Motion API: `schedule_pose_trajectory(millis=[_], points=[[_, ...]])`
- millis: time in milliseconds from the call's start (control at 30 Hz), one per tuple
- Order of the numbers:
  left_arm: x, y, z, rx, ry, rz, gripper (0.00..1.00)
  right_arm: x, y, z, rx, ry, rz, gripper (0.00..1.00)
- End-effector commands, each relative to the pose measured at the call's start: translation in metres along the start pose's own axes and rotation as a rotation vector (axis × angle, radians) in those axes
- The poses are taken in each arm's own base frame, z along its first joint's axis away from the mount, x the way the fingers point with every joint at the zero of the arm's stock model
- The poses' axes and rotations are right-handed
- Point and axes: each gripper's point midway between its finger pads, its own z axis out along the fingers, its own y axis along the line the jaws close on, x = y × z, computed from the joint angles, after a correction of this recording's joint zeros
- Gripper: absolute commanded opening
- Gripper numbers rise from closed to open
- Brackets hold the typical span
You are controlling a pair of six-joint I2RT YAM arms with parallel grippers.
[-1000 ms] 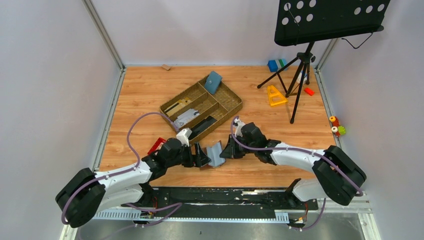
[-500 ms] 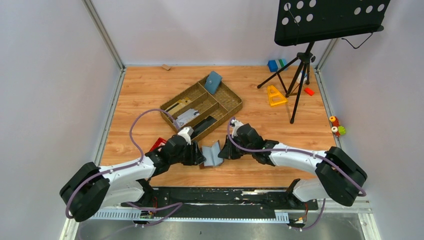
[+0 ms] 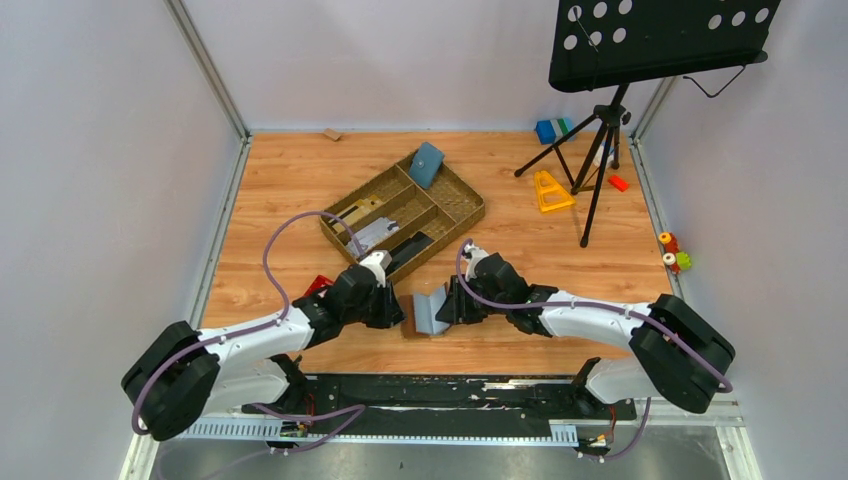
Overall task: Take the credit cards out of the card holder
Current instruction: Remove the credit card from the card holder.
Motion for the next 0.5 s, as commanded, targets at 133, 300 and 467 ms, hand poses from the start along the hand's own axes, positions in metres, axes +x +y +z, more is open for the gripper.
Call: schedule_pose_trajectory(millis=[133,300,467], points=[[-0.02,-0.021,-0.009,0.06,-0.058,0.02,0.27,-0.003,-0.003,0.0,0.024,-0.017,-0.009,0.19],[-0.02,-0.019,-0.017,0.066,-0.089,-0.004,0.46,-0.005,-0.007,-0.001,0.034,-0.032,0.006,0.13],[-0.017,-0.021,-0.025,0.123,-0.134,-0.027,0.86,-0.012,-0.006,-0.005,0.019,-0.072,0.025,0.06]])
